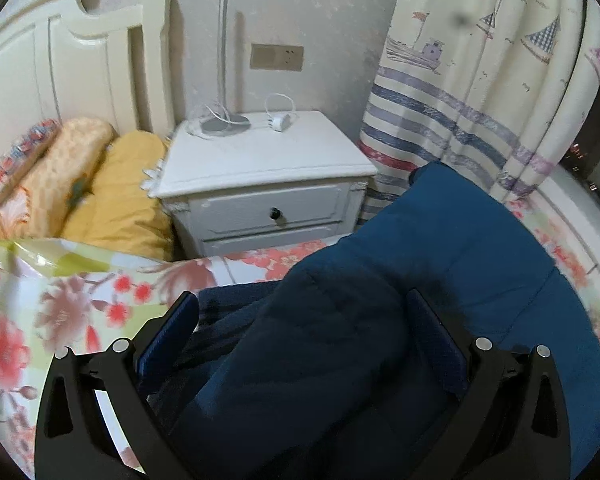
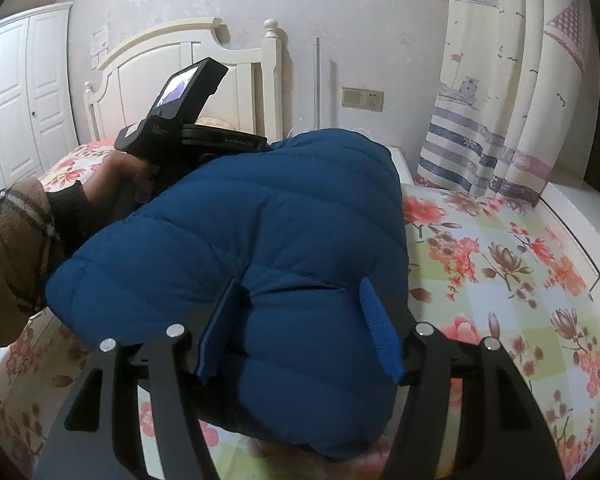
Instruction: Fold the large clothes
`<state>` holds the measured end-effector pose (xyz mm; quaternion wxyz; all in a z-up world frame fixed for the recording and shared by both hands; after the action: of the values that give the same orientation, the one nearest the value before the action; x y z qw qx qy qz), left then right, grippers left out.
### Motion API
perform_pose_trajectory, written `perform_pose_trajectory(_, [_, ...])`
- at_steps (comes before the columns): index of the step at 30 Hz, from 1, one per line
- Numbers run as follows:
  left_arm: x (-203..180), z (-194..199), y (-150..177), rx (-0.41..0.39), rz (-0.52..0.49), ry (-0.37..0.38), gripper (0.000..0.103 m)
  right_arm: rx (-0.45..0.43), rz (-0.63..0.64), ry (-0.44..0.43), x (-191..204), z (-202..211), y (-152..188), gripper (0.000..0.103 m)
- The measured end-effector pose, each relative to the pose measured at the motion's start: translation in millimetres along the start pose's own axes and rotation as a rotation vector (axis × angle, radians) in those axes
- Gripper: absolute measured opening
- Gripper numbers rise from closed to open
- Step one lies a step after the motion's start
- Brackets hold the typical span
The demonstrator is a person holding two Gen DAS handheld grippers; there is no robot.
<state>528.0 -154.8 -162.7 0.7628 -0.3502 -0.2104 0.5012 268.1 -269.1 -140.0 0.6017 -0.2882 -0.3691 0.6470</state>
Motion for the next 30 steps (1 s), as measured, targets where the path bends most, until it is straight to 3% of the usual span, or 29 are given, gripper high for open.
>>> perform_pose_trajectory(4, [-3, 8, -2, -0.015, -0.039, -0.09, 0.099, 0.007, -0.022, 0.001, 4, 3, 3, 0.066])
perform_pose_trajectory(6, [-1, 26, -2, -0.03, -0.055, -0.209, 0.099, 0.049, -0.049, -0.043, -3, 6, -3, 0.071])
perform_pose_trajectory(8, [-1, 57, -1, -0.07, -0.074, -0.338, 0.099, 0.117, -0.129, -0.091, -14, 15, -10, 0.082])
perform_pose_trajectory(9, [-3, 78, 0, -0.104, -0.091, -0.386, 0.099, 0.132, -0.199, -0.121, -24, 28, -17, 0.083])
perform_pose_trajectory(10, [-8, 106, 1, -0.15, -0.11, -0.426, 0.099, 0.119, -0.226, -0.127, -28, 38, -22, 0.084])
perform_pose_trajectory(11, [-11, 123, 4, -0.17, -0.111, -0.441, 0.099, 0.09, -0.258, -0.116, -35, 56, -32, 0.091])
perform_pose_trajectory(12, [-15, 146, 8, -0.174, -0.101, -0.444, 0.099, 0.071, -0.275, -0.096, -40, 71, -40, 0.101])
perform_pose_trajectory(16, [-32, 213, 19, -0.151, -0.036, -0.396, 0.099, 0.08, -0.308, -0.068, -43, 113, -61, 0.101])
perform_pose_trajectory(21, [-61, 309, 28, -0.265, 0.067, -0.313, 0.099, 0.061, -0.226, -0.003, -24, 155, -80, 0.101])
perform_pose_trajectory(23, [-69, 335, 28, -0.289, 0.075, -0.317, 0.099, 0.054, -0.195, 0.045, -20, 168, -87, 0.101])
perform_pose_trajectory(26, [-88, 363, 30, -0.26, 0.032, -0.347, 0.099, -0.003, -0.167, 0.088, -11, 197, -97, 0.101])
perform_pose_trajectory(30, [-102, 391, 52, -0.234, 0.06, -0.301, 0.099, -0.06, -0.152, 0.107, 2, 230, -93, 0.101])
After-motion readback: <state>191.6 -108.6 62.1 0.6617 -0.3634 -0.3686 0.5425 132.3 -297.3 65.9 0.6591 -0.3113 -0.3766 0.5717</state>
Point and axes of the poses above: each gripper's, at about its wrist camera, not at the fingertips, and z roughly against the way its jaws point, x to its left, y to its underside, the point moved 5 cm from there along -z, roughly the way its jaws point, and after that the axes turned 3 degrees about -z, right-handed, at the moved point
